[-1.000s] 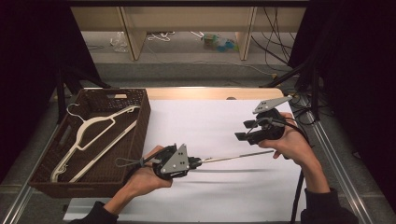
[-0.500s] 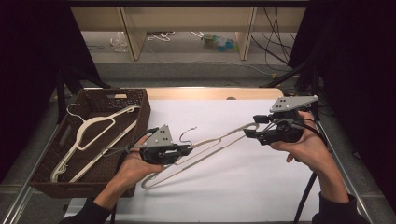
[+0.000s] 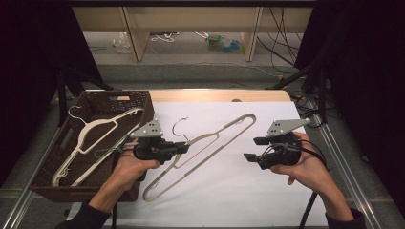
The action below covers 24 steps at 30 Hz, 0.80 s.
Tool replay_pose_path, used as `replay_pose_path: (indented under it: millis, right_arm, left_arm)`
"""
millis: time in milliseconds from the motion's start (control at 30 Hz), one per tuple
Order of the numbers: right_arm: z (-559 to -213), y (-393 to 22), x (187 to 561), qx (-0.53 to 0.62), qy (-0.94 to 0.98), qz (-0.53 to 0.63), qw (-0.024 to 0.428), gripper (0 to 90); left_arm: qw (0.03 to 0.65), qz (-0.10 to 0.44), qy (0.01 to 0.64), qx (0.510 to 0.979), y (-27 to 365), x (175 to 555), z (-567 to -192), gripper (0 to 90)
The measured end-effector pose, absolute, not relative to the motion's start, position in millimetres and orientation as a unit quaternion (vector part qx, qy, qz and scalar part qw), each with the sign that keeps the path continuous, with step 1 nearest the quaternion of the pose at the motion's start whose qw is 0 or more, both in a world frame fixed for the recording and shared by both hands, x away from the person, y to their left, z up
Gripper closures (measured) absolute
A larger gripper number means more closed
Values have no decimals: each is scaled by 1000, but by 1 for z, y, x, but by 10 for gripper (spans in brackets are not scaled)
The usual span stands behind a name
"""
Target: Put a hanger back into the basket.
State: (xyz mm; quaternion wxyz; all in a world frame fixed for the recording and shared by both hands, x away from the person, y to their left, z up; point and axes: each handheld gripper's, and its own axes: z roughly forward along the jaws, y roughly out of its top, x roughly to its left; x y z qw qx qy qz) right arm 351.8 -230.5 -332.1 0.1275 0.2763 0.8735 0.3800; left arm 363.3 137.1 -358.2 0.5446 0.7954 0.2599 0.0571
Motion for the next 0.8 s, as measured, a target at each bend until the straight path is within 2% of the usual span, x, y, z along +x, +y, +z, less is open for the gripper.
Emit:
replay_pose_path:
  millis: [467,800]
  right_arm:
    - [-361,-236,343,287,880,359,118,365]
    - [-379,-243,335,296,890,334,96,365]
  left_arm:
    - [585,24,308,750,169,353,-332,858]
    - [561,42,312,766,191,343,-291,858]
